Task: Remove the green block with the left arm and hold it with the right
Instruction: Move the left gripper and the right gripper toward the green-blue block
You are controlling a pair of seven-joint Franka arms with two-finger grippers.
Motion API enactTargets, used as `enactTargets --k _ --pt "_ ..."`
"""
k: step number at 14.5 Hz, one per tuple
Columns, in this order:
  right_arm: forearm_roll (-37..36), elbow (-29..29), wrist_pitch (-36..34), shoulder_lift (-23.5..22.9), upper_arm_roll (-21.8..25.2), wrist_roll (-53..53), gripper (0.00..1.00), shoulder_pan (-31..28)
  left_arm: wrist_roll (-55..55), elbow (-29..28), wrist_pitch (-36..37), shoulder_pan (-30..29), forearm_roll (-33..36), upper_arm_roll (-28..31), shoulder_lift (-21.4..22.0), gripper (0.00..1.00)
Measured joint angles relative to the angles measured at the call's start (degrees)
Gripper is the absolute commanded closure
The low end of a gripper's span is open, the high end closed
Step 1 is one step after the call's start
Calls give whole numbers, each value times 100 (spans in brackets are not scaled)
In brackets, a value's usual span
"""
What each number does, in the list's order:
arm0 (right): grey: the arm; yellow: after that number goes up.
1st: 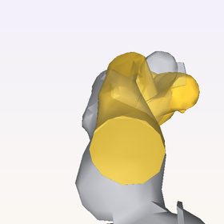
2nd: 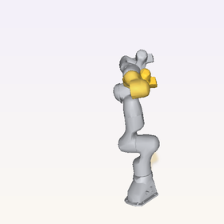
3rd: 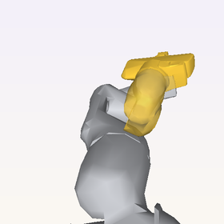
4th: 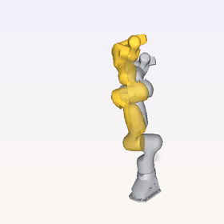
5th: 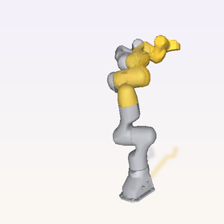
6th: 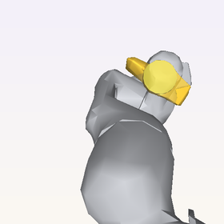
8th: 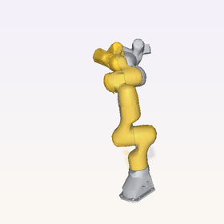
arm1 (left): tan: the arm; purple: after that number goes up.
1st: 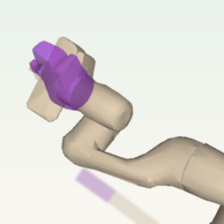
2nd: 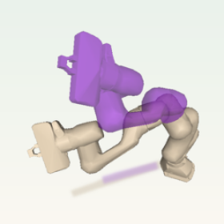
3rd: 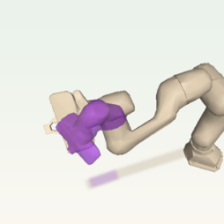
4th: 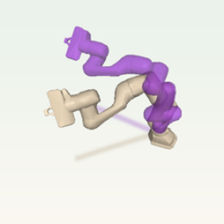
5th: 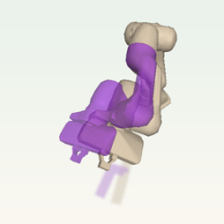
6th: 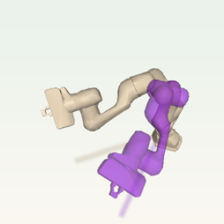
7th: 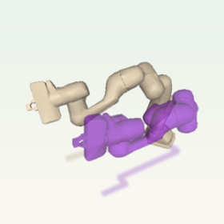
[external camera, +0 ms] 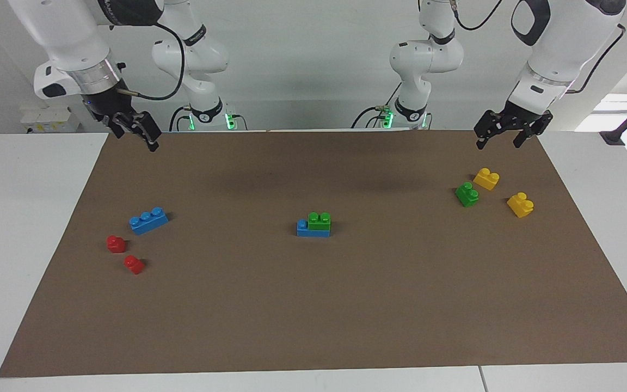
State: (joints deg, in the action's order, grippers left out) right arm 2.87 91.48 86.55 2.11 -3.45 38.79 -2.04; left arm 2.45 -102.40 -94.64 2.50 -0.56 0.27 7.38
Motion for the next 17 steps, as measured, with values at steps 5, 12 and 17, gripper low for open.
enactTargets --k 5,12,17 --pt "654 181 224 -17 2 1874 5 6 1670 -183 -1 440 -3 -53 63 0" --pt "1833 335 720 -328 -2 3457 6 177 3750 -493 -38 1266 -3 -85 267 0" --pt "2409 385 1070 -722 -10 4082 5 492 6160 -801 -574 1770 -120 -98 372 0"
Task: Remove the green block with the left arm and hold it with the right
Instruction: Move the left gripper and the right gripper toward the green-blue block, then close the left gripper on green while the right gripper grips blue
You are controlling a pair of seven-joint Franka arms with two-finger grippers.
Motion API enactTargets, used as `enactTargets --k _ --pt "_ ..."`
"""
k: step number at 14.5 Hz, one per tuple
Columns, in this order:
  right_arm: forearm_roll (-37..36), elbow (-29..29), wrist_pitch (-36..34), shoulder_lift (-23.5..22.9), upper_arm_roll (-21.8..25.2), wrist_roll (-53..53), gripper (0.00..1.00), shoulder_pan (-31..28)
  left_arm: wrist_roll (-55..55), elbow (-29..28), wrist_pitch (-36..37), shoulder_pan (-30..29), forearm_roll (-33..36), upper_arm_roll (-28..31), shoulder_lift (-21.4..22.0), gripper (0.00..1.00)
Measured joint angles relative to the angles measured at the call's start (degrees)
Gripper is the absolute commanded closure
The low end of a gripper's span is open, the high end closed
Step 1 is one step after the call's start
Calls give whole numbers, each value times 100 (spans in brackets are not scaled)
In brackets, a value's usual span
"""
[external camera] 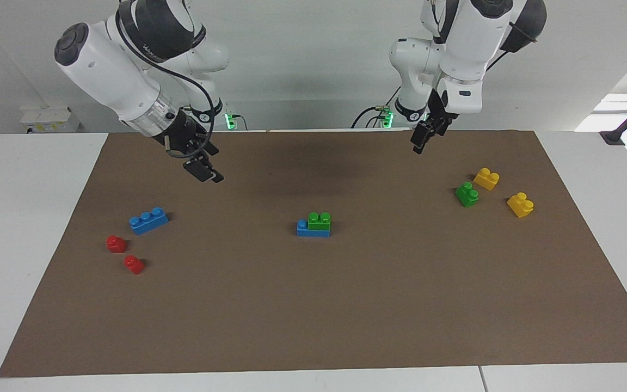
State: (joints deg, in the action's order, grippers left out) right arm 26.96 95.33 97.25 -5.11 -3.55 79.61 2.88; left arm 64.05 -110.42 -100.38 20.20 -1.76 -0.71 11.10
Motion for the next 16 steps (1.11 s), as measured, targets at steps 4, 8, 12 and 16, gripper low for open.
enactTargets --k 4,8,12,16 --pt "321 202 423 -340 11 94 5 14 1906 -113 -435 211 -255 -6 40 0" --pt "430 679 1079 -413 0 110 6 322 3511 -229 -733 693 -275 -12 25 0" --pt "762 880 1358 -545 0 122 5 376 4351 -289 -930 1039 -285 -13 -104 0" --pt "910 1114 1905 -646 -4 164 5 613 4943 -292 -1227 1253 -302 -10 -462 0"
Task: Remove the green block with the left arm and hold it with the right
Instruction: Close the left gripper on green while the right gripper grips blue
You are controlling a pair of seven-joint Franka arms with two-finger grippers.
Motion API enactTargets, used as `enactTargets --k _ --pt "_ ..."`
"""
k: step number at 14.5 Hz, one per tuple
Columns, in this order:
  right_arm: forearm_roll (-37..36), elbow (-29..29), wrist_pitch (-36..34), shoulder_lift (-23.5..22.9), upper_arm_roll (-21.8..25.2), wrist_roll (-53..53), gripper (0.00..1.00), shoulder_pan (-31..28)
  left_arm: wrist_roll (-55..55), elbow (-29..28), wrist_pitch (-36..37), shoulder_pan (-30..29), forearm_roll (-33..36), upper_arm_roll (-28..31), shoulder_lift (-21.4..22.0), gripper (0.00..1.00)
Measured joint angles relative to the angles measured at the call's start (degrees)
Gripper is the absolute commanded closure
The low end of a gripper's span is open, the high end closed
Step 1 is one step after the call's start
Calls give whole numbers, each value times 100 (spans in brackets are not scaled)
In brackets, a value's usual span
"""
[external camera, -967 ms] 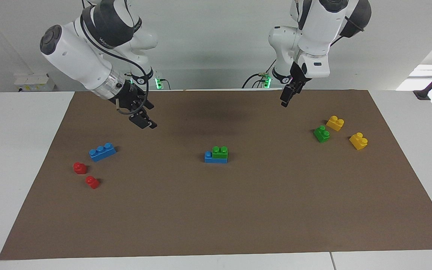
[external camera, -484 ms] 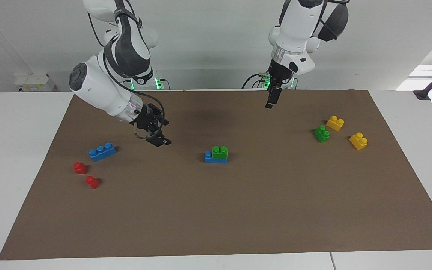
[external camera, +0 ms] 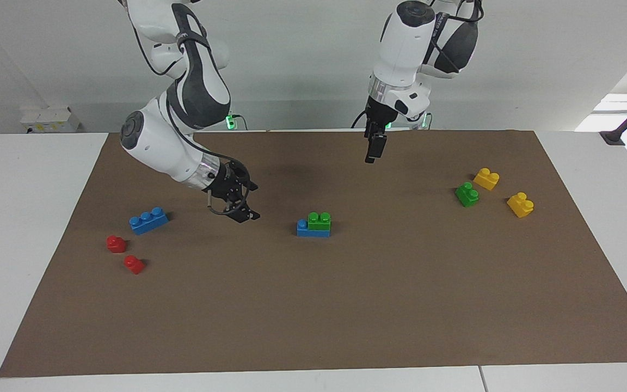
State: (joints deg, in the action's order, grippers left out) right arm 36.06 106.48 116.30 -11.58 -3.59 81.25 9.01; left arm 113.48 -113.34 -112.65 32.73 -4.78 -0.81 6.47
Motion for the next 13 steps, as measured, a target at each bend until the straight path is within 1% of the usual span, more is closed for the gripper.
enactTargets --k 6,9,13 --pt "238 365 940 -120 -3 76 5 415 485 262 -452 161 -73 -1 -744 0" --pt "259 434 1147 -213 -4 145 5 514 734 430 -610 224 -76 0 -1057 0" --pt "452 456 1539 -448 -5 146 5 682 1022 723 -746 301 -77 1 -1497 0"
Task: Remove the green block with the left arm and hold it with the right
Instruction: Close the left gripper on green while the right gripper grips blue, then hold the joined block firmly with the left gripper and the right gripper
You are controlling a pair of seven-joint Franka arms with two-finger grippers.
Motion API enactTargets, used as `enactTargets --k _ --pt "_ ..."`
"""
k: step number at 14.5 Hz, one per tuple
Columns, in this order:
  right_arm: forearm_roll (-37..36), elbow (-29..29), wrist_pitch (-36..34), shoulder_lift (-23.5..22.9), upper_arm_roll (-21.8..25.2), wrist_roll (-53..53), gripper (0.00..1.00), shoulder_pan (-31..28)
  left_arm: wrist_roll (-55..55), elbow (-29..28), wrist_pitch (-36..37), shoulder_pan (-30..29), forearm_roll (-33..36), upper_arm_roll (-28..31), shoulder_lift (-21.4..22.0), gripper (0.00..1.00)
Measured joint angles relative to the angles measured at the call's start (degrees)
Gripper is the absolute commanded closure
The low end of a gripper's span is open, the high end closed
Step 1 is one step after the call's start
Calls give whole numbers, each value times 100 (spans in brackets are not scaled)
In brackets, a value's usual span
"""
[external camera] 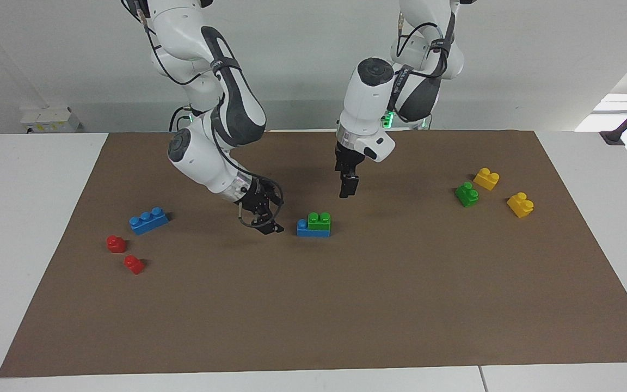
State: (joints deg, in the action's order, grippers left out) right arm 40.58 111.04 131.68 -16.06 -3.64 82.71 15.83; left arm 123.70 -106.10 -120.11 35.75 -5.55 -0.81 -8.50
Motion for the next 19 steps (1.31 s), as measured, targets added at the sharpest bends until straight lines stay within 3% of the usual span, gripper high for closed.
enactTargets --k 12,19 --pt "232 4 1025 -576 -4 89 5 586 375 561 -473 83 4 10 -1123 0" --pt "322 7 1362 -706 -2 91 5 738 484 618 -637 100 10 10 -1273 0"
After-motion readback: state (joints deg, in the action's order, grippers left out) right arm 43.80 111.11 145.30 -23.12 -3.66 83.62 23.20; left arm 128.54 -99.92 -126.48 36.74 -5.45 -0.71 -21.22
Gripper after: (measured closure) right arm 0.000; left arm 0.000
